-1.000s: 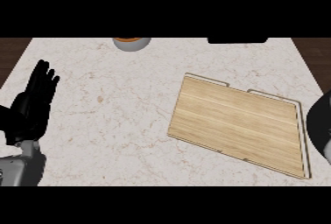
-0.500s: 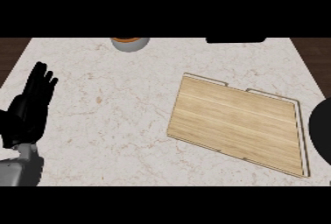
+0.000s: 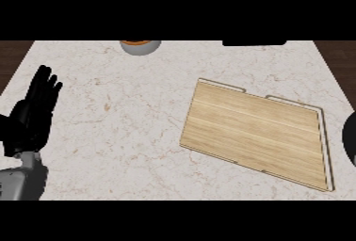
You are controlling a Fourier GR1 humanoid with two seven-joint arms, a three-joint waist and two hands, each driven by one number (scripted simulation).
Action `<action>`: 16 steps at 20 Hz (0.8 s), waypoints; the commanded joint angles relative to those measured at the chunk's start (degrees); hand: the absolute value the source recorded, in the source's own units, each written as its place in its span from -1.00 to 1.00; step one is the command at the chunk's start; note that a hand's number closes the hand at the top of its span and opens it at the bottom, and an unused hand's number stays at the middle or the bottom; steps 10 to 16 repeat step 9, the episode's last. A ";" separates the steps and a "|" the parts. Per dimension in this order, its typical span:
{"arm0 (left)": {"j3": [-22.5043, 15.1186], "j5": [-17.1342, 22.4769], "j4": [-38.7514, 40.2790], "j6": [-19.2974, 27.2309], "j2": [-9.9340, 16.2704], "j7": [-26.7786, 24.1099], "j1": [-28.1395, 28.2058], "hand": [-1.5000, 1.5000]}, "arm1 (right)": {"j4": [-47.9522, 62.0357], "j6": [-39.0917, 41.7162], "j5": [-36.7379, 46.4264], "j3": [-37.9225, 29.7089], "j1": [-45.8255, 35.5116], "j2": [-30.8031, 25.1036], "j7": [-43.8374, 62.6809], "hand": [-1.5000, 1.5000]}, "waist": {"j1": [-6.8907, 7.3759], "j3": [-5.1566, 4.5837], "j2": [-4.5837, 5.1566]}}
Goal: Pick the pear from the tray and place it in the pot
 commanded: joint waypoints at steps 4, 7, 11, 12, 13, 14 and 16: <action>-0.43 0.56 -8.07 -1.31 0.22 4.11 4.64 0.00 | -13.09 6.10 -1.89 -4.24 14.22 6.37 -3.08 -1.00 | 0.92 0.03 0.02; -0.07 -0.07 0.09 -1.88 -1.66 -0.76 0.60 0.00 | -11.08 9.77 -2.60 -7.27 12.18 7.44 -3.62 -1.00 | 0.91 0.02 0.23; -0.97 -2.28 -3.13 1.16 -1.01 5.42 -3.84 0.00 | -17.86 7.60 0.33 -5.60 17.20 8.94 -0.79 -1.00 | 0.82 0.01 0.23; -0.97 -2.28 -3.13 1.16 -1.01 5.42 -3.84 0.00 | -17.86 7.60 0.33 -5.60 17.20 8.94 -0.79 -1.00 | 0.82 0.01 0.23; -0.97 -2.28 -3.13 1.16 -1.01 5.42 -3.84 0.00 | -17.86 7.60 0.33 -5.60 17.20 8.94 -0.79 -1.00 | 0.82 0.01 0.23; -0.97 -2.28 -3.13 1.16 -1.01 5.42 -3.84 0.00 | -17.86 7.60 0.33 -5.60 17.20 8.94 -0.79 -1.00 | 0.82 0.01 0.23; -0.97 -2.28 -3.13 1.16 -1.01 5.42 -3.84 0.00 | -17.86 7.60 0.33 -5.60 17.20 8.94 -0.79 -1.00 | 0.82 0.01 0.23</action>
